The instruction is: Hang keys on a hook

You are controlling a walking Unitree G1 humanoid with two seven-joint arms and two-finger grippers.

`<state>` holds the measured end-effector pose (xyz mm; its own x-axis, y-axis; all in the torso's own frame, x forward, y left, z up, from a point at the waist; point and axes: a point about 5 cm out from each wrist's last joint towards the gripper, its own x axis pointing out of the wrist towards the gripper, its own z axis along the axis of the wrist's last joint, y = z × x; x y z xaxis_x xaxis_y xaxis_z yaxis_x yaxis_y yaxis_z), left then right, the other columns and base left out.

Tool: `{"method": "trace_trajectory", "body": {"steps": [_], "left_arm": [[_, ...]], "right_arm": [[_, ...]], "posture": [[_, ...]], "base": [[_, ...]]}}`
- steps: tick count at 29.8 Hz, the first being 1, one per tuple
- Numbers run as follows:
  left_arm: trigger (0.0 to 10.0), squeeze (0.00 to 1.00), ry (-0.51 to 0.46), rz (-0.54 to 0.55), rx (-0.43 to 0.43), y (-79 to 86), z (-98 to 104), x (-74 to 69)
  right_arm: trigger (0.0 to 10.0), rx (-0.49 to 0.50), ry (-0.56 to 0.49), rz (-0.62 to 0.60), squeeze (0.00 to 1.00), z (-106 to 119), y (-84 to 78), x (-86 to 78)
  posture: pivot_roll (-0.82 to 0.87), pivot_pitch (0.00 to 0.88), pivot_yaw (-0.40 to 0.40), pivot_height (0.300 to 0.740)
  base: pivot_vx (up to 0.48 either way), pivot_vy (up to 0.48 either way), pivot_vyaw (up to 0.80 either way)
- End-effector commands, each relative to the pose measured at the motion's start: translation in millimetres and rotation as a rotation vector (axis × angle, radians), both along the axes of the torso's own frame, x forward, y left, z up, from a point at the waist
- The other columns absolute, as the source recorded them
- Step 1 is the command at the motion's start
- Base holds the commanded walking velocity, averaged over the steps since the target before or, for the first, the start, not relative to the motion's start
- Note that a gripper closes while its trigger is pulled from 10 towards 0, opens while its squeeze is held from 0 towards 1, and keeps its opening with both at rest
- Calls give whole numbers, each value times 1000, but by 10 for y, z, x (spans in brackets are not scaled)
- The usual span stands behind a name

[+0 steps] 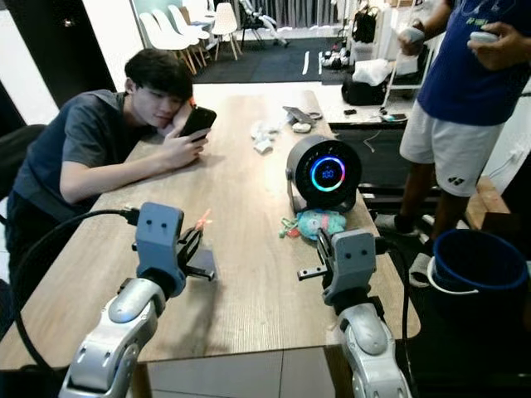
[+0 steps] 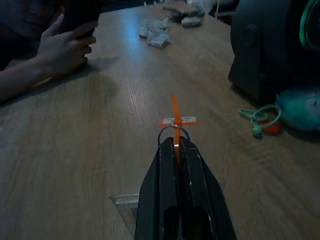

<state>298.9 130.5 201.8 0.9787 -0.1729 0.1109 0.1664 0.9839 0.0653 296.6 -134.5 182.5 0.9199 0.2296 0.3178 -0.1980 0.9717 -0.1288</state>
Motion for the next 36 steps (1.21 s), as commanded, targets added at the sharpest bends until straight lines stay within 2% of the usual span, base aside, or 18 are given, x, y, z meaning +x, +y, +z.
{"method": "trace_trajectory", "body": {"steps": [1, 14, 36], "left_arm": [[10000, 0, 2, 15, -27, 0, -23, 12], [10000, 0, -1, 24, -39, 16, -26, 11], [10000, 0, -3, 49, 0, 50, -61, 19]], "right_arm": [[10000, -6, 6, 13, 0, 11, 8, 24], [10000, -15, -6, 24, 0, 46, 39, 57], [10000, 24, 11, 32, 0, -20, 153, 52]], "posture": [[5, 119, 19, 740], [14, 118, 19, 740], [44, 110, 39, 740]], "base": [[0, 0, 0], [0, 0, 0], [0, 0, 0]]}}
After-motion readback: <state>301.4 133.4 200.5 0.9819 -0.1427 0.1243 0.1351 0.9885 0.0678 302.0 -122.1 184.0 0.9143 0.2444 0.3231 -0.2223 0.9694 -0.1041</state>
